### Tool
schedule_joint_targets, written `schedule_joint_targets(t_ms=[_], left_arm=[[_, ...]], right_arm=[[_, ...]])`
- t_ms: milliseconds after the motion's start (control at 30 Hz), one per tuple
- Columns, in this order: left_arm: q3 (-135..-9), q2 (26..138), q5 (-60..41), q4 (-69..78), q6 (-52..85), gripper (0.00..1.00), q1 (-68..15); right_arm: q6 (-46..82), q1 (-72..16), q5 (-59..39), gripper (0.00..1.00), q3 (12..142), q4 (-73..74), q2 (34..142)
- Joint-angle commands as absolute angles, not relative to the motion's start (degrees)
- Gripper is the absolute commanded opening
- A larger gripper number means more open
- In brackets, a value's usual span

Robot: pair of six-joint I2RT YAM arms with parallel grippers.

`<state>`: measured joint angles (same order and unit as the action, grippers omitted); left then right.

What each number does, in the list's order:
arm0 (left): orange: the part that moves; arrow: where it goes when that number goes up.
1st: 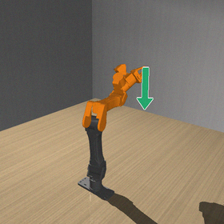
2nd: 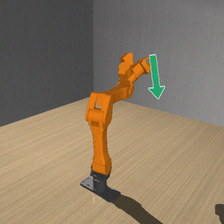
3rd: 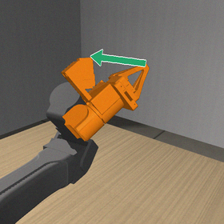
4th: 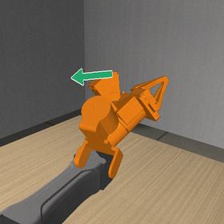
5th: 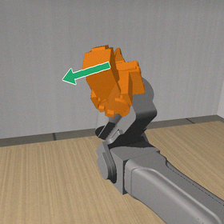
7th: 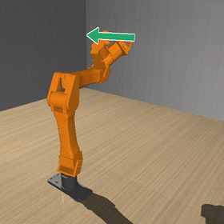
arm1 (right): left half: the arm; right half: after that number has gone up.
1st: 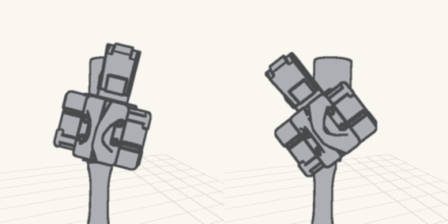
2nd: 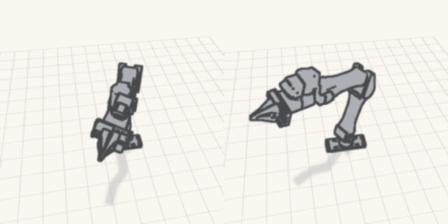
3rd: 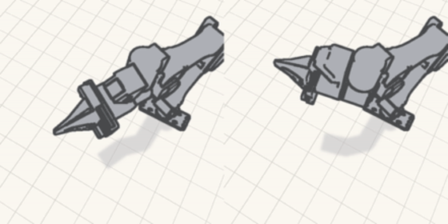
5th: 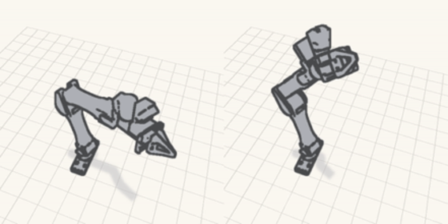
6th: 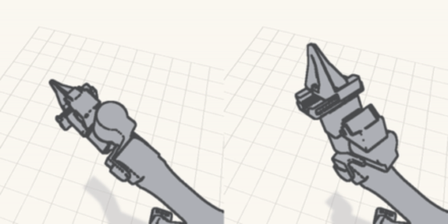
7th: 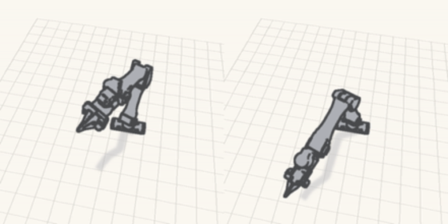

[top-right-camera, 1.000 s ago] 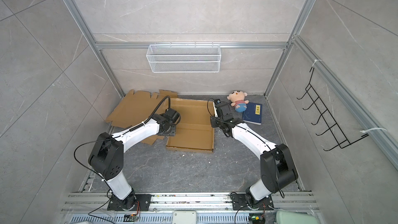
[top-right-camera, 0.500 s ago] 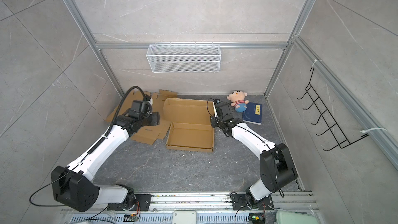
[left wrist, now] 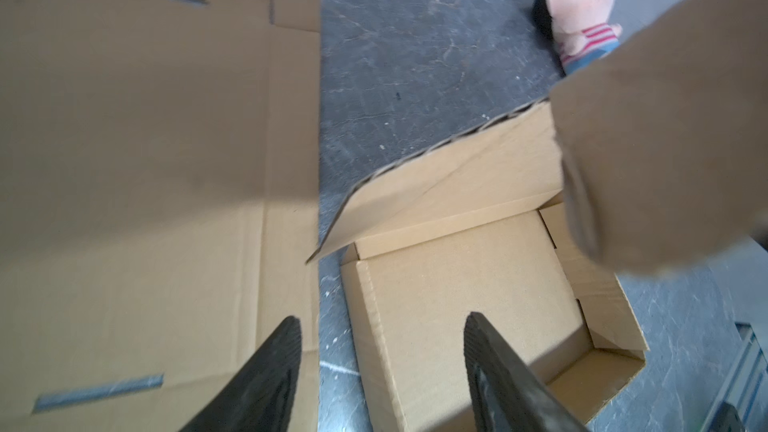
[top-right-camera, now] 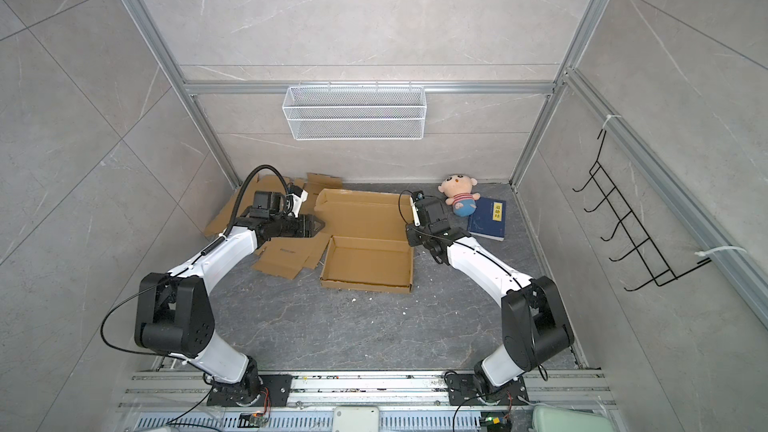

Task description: Fold the paper box

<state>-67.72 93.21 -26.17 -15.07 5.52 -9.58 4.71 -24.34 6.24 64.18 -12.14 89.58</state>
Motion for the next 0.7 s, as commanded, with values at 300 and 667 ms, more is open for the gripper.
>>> schedule_joint_targets(t_ms=[300, 667], left_arm=[[-70.8, 96.8, -32.9, -7.9, -0.7, 0.36, -9.1], [-72.7, 94.2, -31.6, -14.5, -0.7, 0.41, -4.7]], right_arm=[[3.7, -24.2, 4.9, 0.0, 65.2, -14.2, 90.3], [3.2, -24.3, 5.6, 0.0, 65.0, -14.3, 90.1]])
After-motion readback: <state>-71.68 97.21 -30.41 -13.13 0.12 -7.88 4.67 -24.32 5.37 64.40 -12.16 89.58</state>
